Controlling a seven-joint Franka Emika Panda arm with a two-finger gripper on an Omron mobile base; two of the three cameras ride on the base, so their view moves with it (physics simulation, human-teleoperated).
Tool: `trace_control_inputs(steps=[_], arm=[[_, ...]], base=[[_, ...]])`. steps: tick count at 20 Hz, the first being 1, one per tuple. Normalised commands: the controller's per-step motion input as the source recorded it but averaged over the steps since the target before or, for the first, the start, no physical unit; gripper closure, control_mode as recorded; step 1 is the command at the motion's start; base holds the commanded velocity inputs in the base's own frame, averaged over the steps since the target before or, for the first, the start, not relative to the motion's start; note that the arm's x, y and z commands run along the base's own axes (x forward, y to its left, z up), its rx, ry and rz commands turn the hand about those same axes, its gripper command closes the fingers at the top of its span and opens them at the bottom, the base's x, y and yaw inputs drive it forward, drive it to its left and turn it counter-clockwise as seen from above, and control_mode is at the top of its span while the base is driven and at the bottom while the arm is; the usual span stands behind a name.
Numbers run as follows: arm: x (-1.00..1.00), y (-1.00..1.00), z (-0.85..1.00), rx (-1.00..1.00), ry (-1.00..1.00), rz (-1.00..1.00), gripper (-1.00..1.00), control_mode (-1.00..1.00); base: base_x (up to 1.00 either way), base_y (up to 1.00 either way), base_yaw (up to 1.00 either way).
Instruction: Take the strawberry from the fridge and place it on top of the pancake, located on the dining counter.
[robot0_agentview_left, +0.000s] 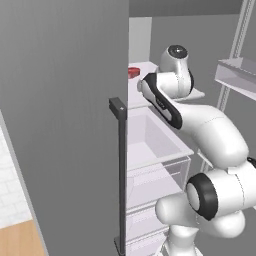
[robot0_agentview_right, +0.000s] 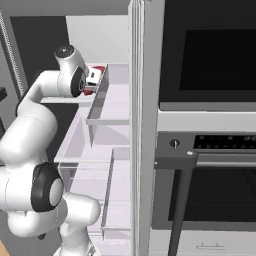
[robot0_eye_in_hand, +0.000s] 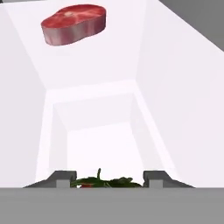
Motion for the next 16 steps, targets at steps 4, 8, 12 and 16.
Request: trace_control_inputs(steps=[4,8,12,16], arm=[[-0.71,0.00,-0.14,0.00,-0.09,-0.06,1.00,-1.00],[-0.80,0.00,0.07,0.02,0.03,0.00,1.00,-1.00],[-1.00,0.00,0.01,0.00,0.21,0.00,1.00,-1.00],[-1.00,0.00,-0.19,0.00,0.19,0.00,1.00,-1.00]], base=[[0.00,0.00,0.00],[0.00,0.00,0.00],[0.00,0.00,0.00],[0.00,0.00,0.00]])
